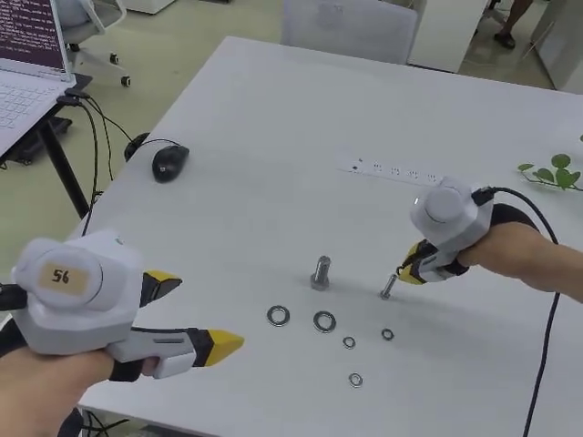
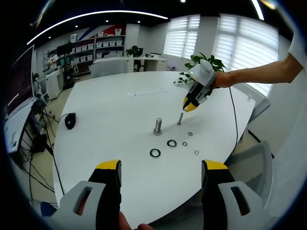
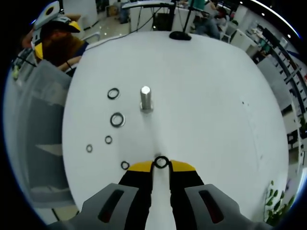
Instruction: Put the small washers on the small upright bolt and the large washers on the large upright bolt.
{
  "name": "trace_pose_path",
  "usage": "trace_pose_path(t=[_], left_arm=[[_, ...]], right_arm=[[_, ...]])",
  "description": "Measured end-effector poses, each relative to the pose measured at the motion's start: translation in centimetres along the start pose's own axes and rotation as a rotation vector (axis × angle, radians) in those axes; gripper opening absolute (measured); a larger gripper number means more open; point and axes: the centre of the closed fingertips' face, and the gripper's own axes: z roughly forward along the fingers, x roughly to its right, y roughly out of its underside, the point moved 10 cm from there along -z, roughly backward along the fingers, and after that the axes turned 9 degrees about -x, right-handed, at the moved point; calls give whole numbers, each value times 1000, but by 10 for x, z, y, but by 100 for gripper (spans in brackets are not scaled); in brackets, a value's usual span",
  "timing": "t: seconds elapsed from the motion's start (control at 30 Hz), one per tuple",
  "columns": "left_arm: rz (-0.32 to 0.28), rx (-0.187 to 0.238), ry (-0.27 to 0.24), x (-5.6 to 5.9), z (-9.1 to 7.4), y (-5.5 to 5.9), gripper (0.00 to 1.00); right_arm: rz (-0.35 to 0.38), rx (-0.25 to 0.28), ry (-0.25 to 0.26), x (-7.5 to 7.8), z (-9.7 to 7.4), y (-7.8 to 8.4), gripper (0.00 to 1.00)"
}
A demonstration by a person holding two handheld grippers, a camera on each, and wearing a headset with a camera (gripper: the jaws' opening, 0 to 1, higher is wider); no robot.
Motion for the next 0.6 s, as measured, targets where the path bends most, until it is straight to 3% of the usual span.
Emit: trace_pose_path(t=[0.6], left_arm=[[-12, 1, -10, -5, -1, 1, 67]], right_arm=[[-31, -56, -30, -2, 10, -3, 14]])
